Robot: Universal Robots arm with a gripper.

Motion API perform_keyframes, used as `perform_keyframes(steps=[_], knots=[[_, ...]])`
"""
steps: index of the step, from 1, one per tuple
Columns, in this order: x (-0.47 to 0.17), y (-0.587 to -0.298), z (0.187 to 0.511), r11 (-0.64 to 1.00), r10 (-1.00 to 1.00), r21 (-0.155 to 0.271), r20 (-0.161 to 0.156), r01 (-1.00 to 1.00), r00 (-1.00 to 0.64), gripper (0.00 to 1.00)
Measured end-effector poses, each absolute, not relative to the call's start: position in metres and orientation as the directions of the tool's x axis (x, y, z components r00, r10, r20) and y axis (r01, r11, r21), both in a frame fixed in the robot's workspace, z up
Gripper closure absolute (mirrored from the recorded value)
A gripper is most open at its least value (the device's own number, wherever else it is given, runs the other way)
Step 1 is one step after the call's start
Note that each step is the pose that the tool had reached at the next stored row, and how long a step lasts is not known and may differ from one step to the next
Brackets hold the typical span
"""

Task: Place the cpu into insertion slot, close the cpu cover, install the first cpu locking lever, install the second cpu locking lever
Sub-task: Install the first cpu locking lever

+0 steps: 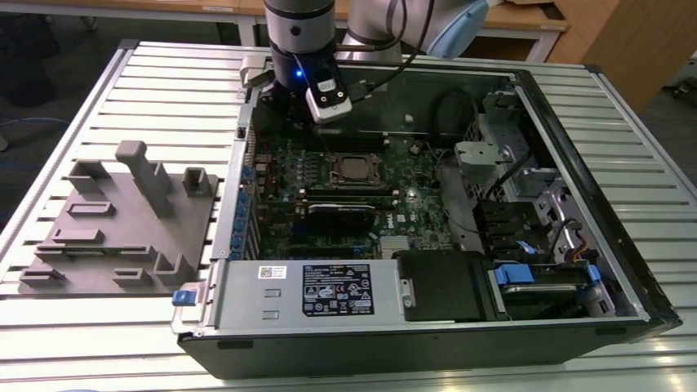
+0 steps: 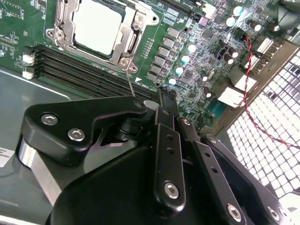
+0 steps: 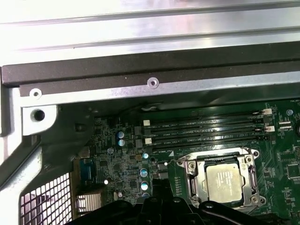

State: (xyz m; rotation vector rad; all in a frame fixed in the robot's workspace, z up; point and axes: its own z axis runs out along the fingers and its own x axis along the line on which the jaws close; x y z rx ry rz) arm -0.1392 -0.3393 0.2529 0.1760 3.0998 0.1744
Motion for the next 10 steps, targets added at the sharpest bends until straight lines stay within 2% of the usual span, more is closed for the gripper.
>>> perform_keyframes(steps=[10], knots=[[-0.1392, -0.3393, 0.2529, 0.988, 0.110, 0.114, -0.025, 0.106, -0.994, 0.90]])
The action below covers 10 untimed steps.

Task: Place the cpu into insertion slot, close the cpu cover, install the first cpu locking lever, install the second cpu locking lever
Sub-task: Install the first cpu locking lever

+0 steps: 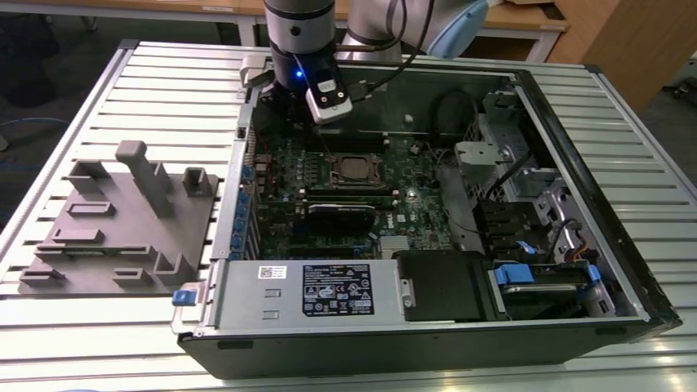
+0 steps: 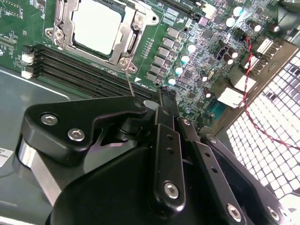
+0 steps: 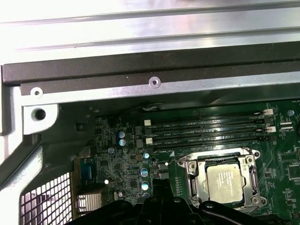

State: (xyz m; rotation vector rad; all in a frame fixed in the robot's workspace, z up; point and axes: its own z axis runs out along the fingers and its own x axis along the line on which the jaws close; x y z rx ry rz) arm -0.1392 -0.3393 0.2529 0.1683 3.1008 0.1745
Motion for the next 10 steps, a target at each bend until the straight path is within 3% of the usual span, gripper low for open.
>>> perform_keyframes(steps=[10], knots=[[-0.1392, -0.3394, 0.2554, 0.988, 0.108, 0.114, -0.025, 0.105, -0.994, 0.90]])
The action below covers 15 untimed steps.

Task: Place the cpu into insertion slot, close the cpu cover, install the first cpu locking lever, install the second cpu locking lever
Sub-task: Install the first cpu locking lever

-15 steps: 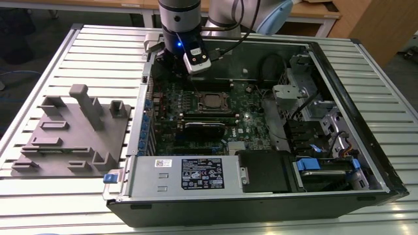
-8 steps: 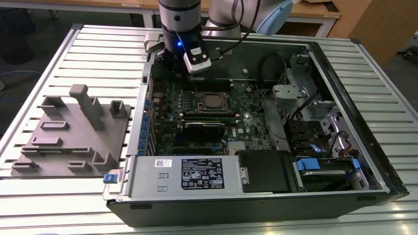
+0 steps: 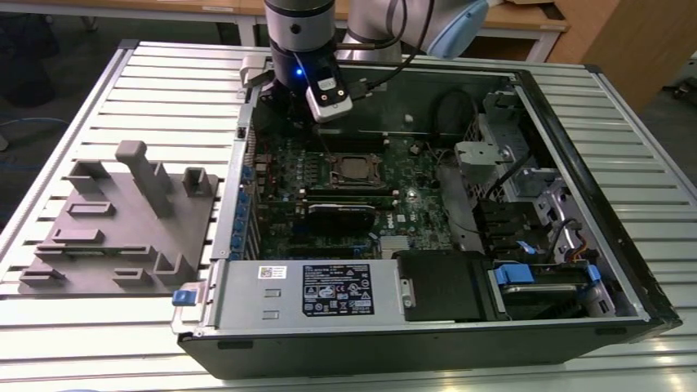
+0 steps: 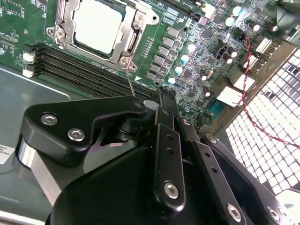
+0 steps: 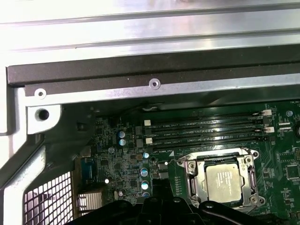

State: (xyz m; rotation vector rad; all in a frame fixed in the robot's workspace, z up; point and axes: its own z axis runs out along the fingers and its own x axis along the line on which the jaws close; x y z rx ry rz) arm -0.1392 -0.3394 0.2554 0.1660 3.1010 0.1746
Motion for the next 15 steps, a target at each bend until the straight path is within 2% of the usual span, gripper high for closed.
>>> perform_keyframes(steps=[11, 15], knots=[[-0.1392, -0.3395, 0.2553, 0.992, 0.050, 0.116, -0.025, 0.046, -0.998, 0.90], [-0.1392, -0.3397, 0.2553, 0.986, 0.047, 0.164, -0.023, 0.043, -0.999, 0.90]])
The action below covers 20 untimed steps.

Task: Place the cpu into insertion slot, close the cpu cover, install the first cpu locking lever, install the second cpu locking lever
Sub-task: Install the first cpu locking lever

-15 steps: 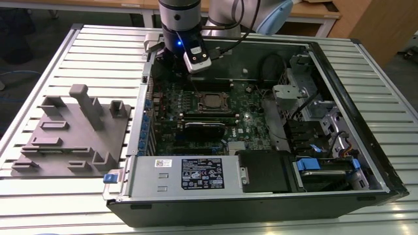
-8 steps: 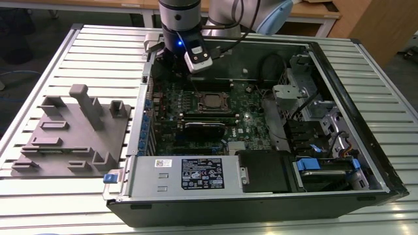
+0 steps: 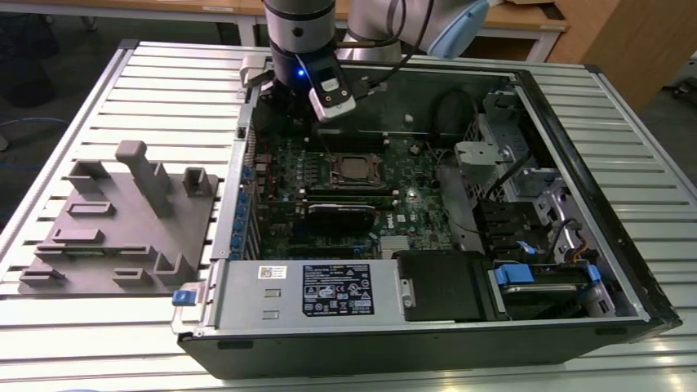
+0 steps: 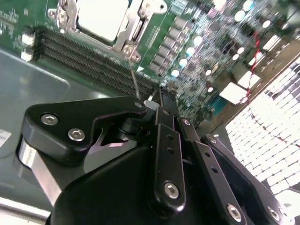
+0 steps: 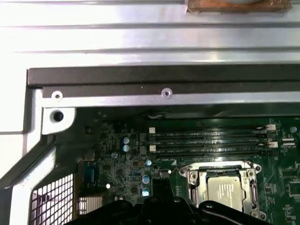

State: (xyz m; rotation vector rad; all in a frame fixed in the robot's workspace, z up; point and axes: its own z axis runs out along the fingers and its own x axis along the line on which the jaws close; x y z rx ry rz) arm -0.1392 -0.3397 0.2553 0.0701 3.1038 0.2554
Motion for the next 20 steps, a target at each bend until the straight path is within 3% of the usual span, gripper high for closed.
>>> perform_keyframes(steps=[20], knots=[[-0.1412, -0.3400, 0.2545, 0.978, 0.048, 0.207, -0.021, 0.042, -0.999, 0.90]])
